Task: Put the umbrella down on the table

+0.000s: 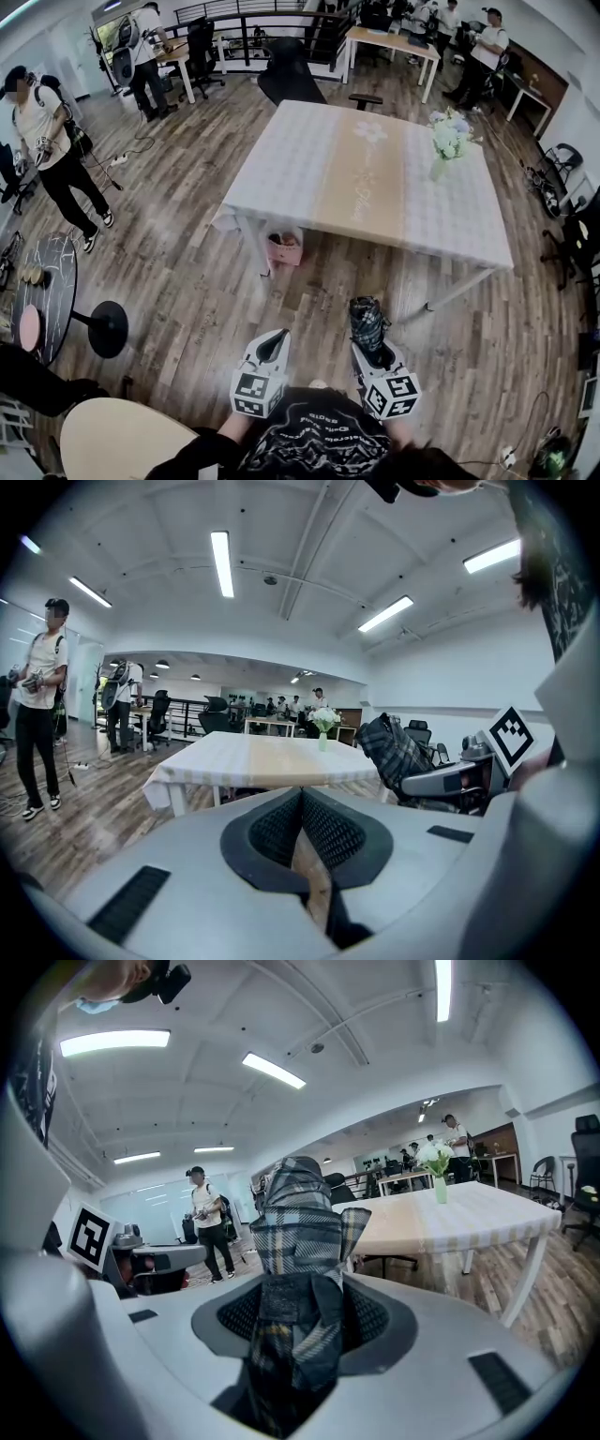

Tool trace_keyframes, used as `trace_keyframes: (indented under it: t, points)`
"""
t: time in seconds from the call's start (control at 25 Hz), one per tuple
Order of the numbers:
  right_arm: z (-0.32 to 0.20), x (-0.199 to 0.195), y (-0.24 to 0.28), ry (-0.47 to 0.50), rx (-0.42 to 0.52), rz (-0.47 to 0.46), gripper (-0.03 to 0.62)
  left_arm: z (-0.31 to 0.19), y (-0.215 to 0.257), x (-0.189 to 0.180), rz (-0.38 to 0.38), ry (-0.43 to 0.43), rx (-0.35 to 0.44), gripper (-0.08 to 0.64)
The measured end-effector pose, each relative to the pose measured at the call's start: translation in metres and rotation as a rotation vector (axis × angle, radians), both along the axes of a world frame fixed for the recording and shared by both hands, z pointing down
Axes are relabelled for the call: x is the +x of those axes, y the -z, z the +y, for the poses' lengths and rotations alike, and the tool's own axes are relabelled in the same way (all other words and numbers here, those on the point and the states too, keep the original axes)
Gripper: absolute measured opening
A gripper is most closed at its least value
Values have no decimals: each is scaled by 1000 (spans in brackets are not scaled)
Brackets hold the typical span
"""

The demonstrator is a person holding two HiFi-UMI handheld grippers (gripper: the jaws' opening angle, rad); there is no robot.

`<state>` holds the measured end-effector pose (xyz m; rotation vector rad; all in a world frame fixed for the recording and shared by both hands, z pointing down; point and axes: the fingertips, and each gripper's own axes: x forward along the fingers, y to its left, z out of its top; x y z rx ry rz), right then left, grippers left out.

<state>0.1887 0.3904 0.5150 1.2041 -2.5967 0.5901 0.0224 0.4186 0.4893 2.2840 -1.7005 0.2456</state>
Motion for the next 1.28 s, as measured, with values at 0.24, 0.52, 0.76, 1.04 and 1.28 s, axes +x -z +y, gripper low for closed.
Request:
trace_keyframes:
  t: [0.24, 0.52, 0.76, 1.04, 1.28]
  points:
    - [-11, 15, 0, 7, 9, -7, 213, -12, 2, 19, 19, 29, 10, 18]
    - [-11, 21, -13, 34, -18, 15, 215, -20, -8, 29, 26, 37, -8, 18]
    - [-33, 23, -24, -5, -49, 10, 215, -49, -21, 31, 45, 6, -24, 18]
    - [-85, 6, -26, -31, -55, 23, 216, -109, -25, 16, 61, -26, -18, 18]
    - [-154, -25, -24, -25, -48, 37, 216, -179, -30, -14, 73, -32, -24, 18]
